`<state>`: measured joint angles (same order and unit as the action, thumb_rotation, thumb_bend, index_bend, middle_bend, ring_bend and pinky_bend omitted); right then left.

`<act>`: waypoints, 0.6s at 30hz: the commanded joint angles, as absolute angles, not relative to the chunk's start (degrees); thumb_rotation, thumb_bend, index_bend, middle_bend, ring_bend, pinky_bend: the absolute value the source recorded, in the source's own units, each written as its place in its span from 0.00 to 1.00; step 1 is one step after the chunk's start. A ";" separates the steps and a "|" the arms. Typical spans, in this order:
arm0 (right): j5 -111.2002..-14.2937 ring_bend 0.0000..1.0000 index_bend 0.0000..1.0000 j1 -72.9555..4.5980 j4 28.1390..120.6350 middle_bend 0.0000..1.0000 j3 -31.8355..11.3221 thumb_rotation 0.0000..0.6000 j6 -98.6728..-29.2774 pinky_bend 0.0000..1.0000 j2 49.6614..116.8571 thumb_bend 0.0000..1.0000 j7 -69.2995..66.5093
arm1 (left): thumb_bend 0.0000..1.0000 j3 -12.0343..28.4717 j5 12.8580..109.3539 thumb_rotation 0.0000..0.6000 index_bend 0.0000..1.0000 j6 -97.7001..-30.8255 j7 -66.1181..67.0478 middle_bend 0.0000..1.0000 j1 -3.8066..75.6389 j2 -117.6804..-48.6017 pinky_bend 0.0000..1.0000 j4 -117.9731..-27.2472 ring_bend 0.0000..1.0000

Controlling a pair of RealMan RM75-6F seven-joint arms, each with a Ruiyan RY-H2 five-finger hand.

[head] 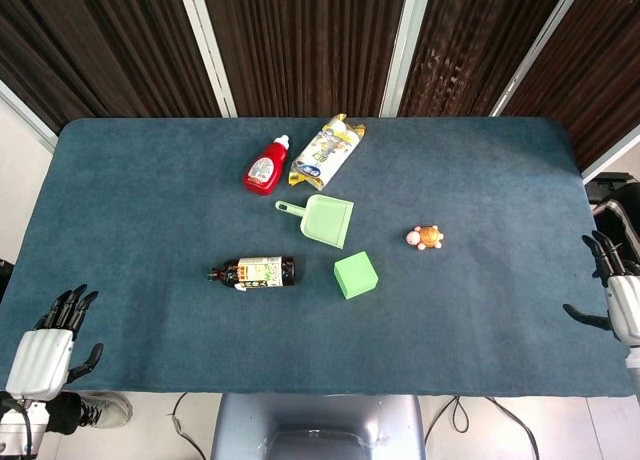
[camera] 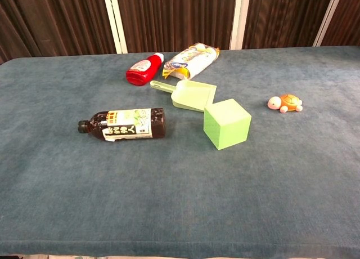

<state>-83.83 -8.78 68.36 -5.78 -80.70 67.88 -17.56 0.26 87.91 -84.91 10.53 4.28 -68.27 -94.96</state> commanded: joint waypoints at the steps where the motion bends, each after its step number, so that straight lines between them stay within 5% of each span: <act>1: -84.04 0.77 0.25 -9.40 67.29 0.18 -6.07 1.00 -80.49 0.64 68.96 0.03 -17.80 | 0.34 0.04 88.17 1.00 0.11 -85.09 10.06 0.05 4.15 -68.63 0.33 -94.39 0.07; 9: -86.72 0.94 0.39 -16.90 65.05 0.27 -5.38 1.00 -70.46 0.85 70.80 0.04 -19.62 | 0.34 0.01 87.58 1.00 0.11 -84.90 8.80 0.05 4.00 -68.81 0.33 -93.69 0.07; 18: -86.59 0.98 0.50 -25.57 58.05 0.36 -7.97 1.00 -64.22 0.91 79.55 0.19 -21.44 | 0.34 0.06 87.09 1.00 0.11 -85.08 7.23 0.05 3.68 -68.93 0.33 -92.90 0.07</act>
<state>-86.68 -23.91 60.55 -6.99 -65.26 76.89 -21.78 0.04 87.17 -85.04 7.38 3.73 -68.91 -93.00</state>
